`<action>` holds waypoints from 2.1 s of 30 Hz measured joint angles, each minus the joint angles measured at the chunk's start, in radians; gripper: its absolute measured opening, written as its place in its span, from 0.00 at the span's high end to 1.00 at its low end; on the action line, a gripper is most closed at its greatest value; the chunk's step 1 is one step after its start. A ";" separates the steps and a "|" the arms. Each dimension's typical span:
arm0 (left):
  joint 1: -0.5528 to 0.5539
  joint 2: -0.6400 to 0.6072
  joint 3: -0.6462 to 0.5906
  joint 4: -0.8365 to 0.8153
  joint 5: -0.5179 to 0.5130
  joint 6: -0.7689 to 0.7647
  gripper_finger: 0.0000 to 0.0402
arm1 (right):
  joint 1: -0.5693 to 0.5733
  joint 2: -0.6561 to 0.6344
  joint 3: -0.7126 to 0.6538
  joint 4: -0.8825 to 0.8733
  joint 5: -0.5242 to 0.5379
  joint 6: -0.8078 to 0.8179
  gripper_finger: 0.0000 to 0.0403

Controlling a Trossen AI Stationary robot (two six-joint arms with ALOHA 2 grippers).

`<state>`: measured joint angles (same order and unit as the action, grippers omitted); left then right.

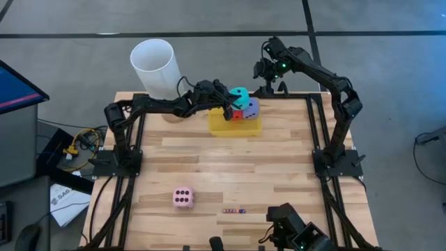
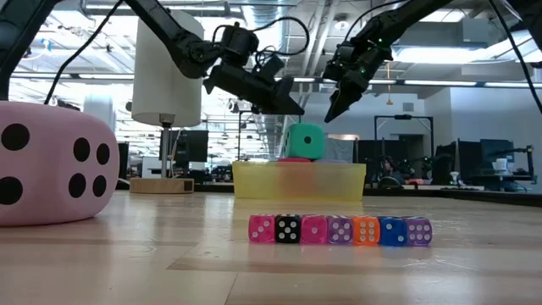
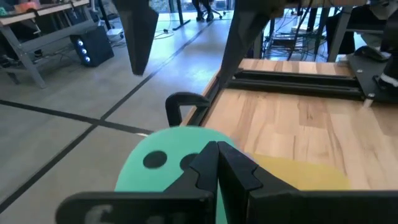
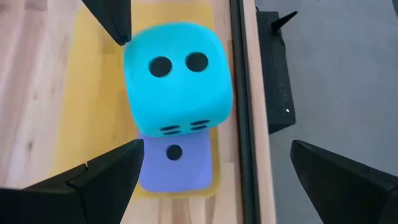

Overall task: Pick & Place Dice
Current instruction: Put the big light blue dice into the yellow bin

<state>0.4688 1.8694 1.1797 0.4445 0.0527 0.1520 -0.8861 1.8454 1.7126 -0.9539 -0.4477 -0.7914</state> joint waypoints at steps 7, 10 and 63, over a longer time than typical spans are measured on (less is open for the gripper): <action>-0.028 -0.077 0.001 -0.072 0.000 0.000 1.00 | -0.017 0.000 0.000 -0.006 -0.125 0.066 0.01; -0.045 -0.102 0.001 -0.134 0.000 0.000 1.00 | -0.019 0.000 0.000 0.000 -0.186 0.074 0.01; -0.147 -0.380 -0.211 -0.190 -0.258 -0.090 1.00 | 0.076 -0.077 0.000 0.150 0.086 0.347 0.19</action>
<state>0.3218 1.4899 0.9684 0.2546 -0.2054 0.0616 -0.8105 1.7683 1.7126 -0.8035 -0.3617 -0.4442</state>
